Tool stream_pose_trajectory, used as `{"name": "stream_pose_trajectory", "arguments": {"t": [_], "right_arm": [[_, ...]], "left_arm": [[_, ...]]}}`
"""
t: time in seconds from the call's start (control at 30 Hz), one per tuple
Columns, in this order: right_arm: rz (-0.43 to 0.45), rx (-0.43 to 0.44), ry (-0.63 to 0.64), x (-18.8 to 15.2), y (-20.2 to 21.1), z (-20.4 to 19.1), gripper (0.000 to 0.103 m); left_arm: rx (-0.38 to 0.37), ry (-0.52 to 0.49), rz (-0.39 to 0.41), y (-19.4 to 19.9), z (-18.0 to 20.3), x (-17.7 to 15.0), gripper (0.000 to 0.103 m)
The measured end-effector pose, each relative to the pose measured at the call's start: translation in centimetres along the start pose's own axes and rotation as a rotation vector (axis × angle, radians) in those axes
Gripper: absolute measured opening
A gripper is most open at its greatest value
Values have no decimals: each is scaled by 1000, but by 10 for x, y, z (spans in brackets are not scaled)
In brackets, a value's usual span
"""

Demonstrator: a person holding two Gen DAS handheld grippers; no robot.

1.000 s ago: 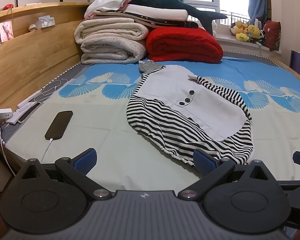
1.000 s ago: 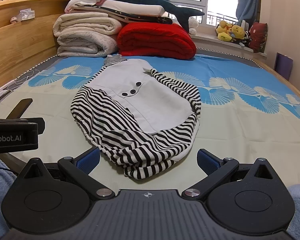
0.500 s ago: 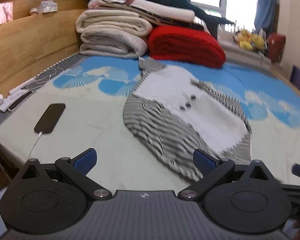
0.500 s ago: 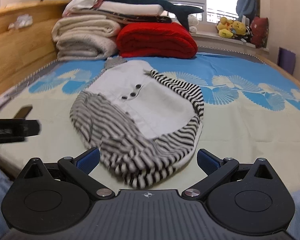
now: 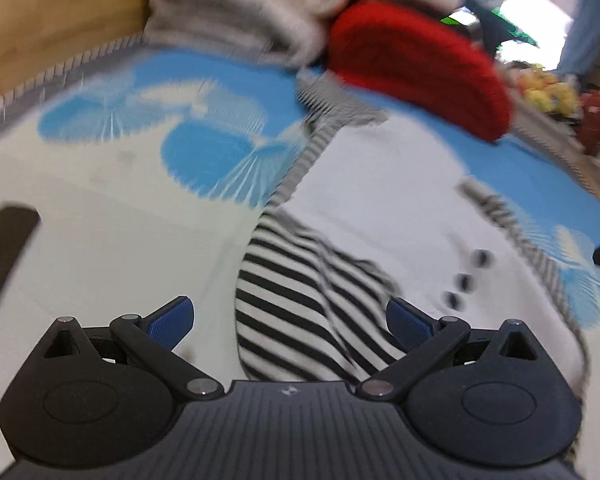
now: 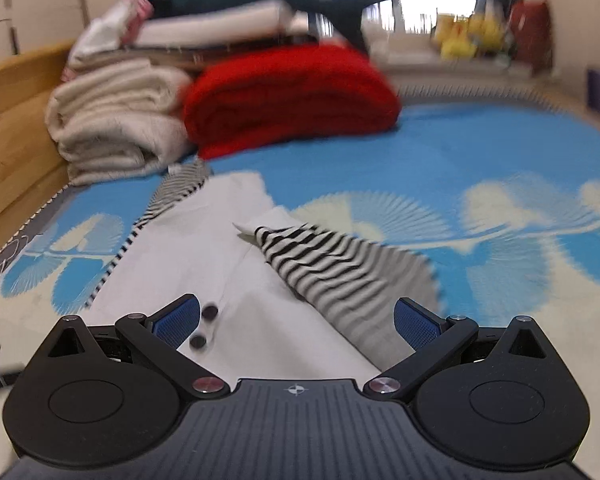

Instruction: Fold small clothes

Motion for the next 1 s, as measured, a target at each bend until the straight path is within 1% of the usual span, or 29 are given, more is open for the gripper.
{"name": "stream_pose_trajectory", "arguments": {"t": [0.07, 0.1, 0.13, 0.17, 0.2, 0.23, 0.27, 0.3, 0.33, 0.37, 0.4, 0.47, 0.5, 0.53, 0.57, 0.6, 0.63, 0.67, 0.7, 0.73, 0.8, 0.83, 0.9, 0.93, 0.97, 1.0], "right_arm": [[-31, -21, -54, 13, -46, 7, 102], [-49, -52, -86, 18, -74, 13, 102], [-62, -72, -111, 21, -93, 18, 102], [-72, -86, -131, 23, -111, 24, 100], [-84, -89, -141, 23, -126, 29, 87], [-107, -85, -137, 24, -138, 34, 42], [-110, -83, -158, 27, -142, 41, 8], [-84, -66, -220, 31, -137, 51, 3], [-35, -58, -268, 35, -124, 62, 3], [10, -94, -268, 40, -109, 72, 3], [48, -165, -245, 46, -90, 87, 3], [120, -322, -263, 52, -43, 134, 3], [148, -434, -301, 51, -17, 166, 3], [167, -609, -370, 45, 14, 208, 3], [165, -767, -454, 33, 40, 244, 3], [142, -900, -562, 17, 67, 281, 8], [127, -959, -659, 2, 86, 304, 15], [124, -966, -766, -16, 107, 324, 21], [132, -904, -842, -33, 125, 335, 40], [149, -814, -884, -47, 137, 336, 58], [181, -668, -873, -67, 154, 320, 70], [166, -582, -860, -75, 156, 306, 77], [83, -377, -848, -81, 147, 274, 80], [45, -294, -821, -82, 139, 258, 82], [2, -227, -779, -80, 130, 240, 84], [-39, -177, -728, -84, 121, 221, 88]], "left_arm": [[11, 35, -72, -28, -3, 3, 102], [21, 54, -103, -38, -7, 2, 102], [23, 63, -123, -44, -9, 3, 102], [21, 63, -126, -48, -9, 4, 102], [27, 62, -121, -50, -9, 5, 102], [31, 56, -116, -51, -9, 5, 102], [37, 44, -116, -54, -7, 5, 102], [54, 41, -132, -58, -6, 4, 102], [70, 45, -156, -60, -4, 3, 102], [78, 56, -173, -64, -5, 4, 102], [85, 71, -186, -67, -6, 5, 102], [111, 103, -203, -70, -9, 7, 102], [120, 110, -206, -71, -10, 7, 102], [126, 110, -205, -70, -10, 6, 102], [134, 105, -204, -70, -9, 5, 102], [142, 96, -203, -71, -8, 4, 102], [149, 84, -202, -71, -7, 3, 102], [156, 71, -203, -73, -5, 2, 102], [164, 60, -206, -74, -4, 0, 103], [171, 48, -210, -75, -2, -1, 103], [183, 26, -200, -75, 2, -1, 103], [181, 19, -196, -74, 3, -1, 103], [168, 14, -195, -73, 3, 0, 101], [159, 23, -190, -71, 2, 1, 92], [142, 37, -174, -67, 1, 0, 73], [124, 48, -156, -63, -1, 0, 60]]}}
Point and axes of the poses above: each gripper's, at about its wrist camera, not at the fingertips, and y roughly against the way its jaws point, z to its right, x to its top, the point moved 3 cm from there along -y, roughly the way its jaws point, and after that the axes turned 12 degrees about x, right-handed, at the moved point
